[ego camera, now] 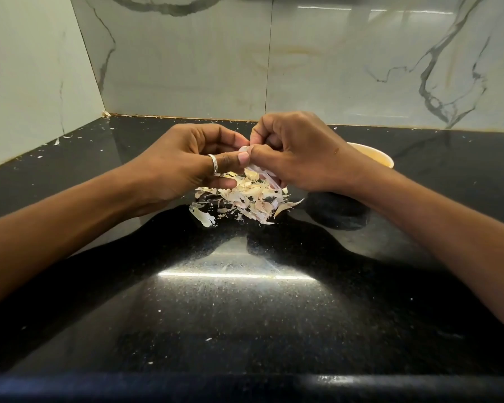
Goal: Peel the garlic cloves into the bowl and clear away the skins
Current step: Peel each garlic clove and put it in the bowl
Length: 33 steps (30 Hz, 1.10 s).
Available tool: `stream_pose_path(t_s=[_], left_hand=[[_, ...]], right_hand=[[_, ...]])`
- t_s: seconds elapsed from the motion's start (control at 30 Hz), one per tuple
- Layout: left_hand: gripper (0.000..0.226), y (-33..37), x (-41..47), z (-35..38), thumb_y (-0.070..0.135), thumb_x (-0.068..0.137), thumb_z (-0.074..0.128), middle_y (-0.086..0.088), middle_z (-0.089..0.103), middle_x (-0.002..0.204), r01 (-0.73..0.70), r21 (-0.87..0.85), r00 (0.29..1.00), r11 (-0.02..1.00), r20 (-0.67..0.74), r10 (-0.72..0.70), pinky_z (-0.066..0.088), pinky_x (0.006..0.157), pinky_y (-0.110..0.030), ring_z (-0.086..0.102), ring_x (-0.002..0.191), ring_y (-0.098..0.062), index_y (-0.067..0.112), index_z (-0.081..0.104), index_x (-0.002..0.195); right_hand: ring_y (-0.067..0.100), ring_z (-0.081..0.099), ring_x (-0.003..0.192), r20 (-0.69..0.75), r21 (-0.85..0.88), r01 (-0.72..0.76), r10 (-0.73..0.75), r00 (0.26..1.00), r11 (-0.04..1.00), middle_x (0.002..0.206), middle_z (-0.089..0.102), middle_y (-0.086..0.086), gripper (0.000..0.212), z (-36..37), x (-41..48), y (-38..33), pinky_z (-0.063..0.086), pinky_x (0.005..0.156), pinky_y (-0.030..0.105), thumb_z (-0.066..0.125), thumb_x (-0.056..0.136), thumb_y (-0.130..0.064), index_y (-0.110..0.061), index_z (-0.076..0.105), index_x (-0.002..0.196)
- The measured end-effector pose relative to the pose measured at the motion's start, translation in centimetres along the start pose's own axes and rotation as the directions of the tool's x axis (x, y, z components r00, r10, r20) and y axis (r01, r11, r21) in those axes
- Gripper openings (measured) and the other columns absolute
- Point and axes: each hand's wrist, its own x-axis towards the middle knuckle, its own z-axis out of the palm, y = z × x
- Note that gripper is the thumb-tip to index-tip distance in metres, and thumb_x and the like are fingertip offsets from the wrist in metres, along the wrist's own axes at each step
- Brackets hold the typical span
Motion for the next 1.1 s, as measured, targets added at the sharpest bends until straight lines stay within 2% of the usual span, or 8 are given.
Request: stream_pose_path(t_s=[0.07,0.13,0.2,0.33,0.5,0.6,0.77,1.1], left_hand=[[0.032,0.0,0.1,-0.1,0.020,0.081,0.071,0.001,0.072,0.093,0.003,-0.024,1.000,1.000,-0.020,-0.003,0.057,0.068,-0.018,0.069,0.085,-0.007,0.009,0.068,0.111],[0.032,0.0,0.3,-0.5,0.021,0.082,0.071,-0.001,0.072,0.096,0.022,-0.069,0.997,0.997,-0.070,-0.027,0.057,0.069,-0.018,0.070,0.088,-0.009,0.009,0.068,0.112],[0.033,0.0,0.4,-0.7,0.021,0.081,0.072,-0.006,0.072,0.100,0.036,-0.101,0.992,0.994,-0.114,-0.047,0.057,0.069,-0.018,0.071,0.091,-0.012,0.009,0.069,0.112],[0.030,-0.2,0.3,-0.5,0.019,0.083,0.073,-0.004,0.073,0.097,0.020,-0.073,0.993,0.997,-0.114,-0.028,0.059,0.071,-0.021,0.071,0.087,-0.010,0.009,0.070,0.111],[0.029,0.2,0.1,-0.3,0.019,0.081,0.075,0.000,0.075,0.089,0.002,-0.037,0.992,0.999,-0.127,-0.007,0.061,0.070,-0.023,0.072,0.082,-0.010,0.011,0.071,0.108],[0.031,0.3,0.1,-0.3,0.022,0.076,0.076,-0.001,0.076,0.086,0.002,-0.035,0.991,0.999,-0.134,-0.007,0.062,0.069,-0.025,0.074,0.081,-0.011,0.012,0.070,0.104],[0.034,0.4,0.0,-0.3,0.024,0.071,0.078,-0.001,0.076,0.084,-0.008,-0.024,0.990,1.000,-0.143,0.004,0.061,0.068,-0.024,0.074,0.081,-0.012,0.012,0.070,0.101],[0.032,0.3,0.1,-0.3,0.023,0.071,0.079,-0.003,0.076,0.084,-0.011,0.002,0.990,1.000,-0.141,0.011,0.060,0.067,-0.023,0.073,0.080,-0.012,0.011,0.071,0.099]], right_hand=[[0.006,0.063,0.046,0.014,0.037,-0.002,0.001,1.000,0.999,0.057,0.069,-0.002,0.018,-0.2,-0.2,-0.1,0.054,0.054,0.028,0.068,0.096,-0.023,-0.019,0.060,0.081],[0.009,0.067,0.049,0.018,0.050,-0.013,0.012,1.000,0.999,0.057,0.069,-0.003,0.015,-0.4,-0.3,-0.2,0.060,0.058,0.035,0.063,0.095,-0.016,-0.017,0.059,0.081],[0.011,0.069,0.051,0.008,0.062,-0.018,0.018,1.000,0.998,0.058,0.069,-0.003,0.013,-0.5,-0.2,-0.1,0.061,0.062,0.041,0.059,0.093,-0.010,-0.016,0.060,0.082],[0.012,0.070,0.053,-0.023,0.067,0.024,-0.022,0.999,0.997,0.066,0.073,0.003,0.007,-0.3,-0.1,0.3,0.060,0.059,0.036,0.061,0.096,-0.007,-0.009,0.065,0.090],[0.006,0.068,0.056,-0.087,0.071,0.073,-0.067,0.994,0.995,0.069,0.071,-0.003,0.008,-0.1,0.1,0.6,0.052,0.055,0.016,0.070,0.095,-0.012,-0.006,0.073,0.097],[0.012,0.071,0.057,-0.075,0.167,0.066,-0.054,0.996,0.984,0.073,0.072,-0.002,0.019,-0.2,0.1,0.6,0.054,0.053,0.021,0.076,0.093,-0.022,-0.004,0.074,0.099],[0.017,0.073,0.063,-0.061,0.283,0.005,0.013,0.998,0.959,0.079,0.075,0.007,0.027,-0.4,0.2,0.7,0.055,0.053,0.025,0.080,0.087,-0.026,-0.002,0.075,0.099],[0.017,0.073,0.067,-0.007,0.393,-0.094,0.105,0.994,0.915,0.081,0.077,0.011,0.029,-0.3,0.2,0.7,0.056,0.055,0.025,0.084,0.083,-0.025,-0.002,0.074,0.097]])
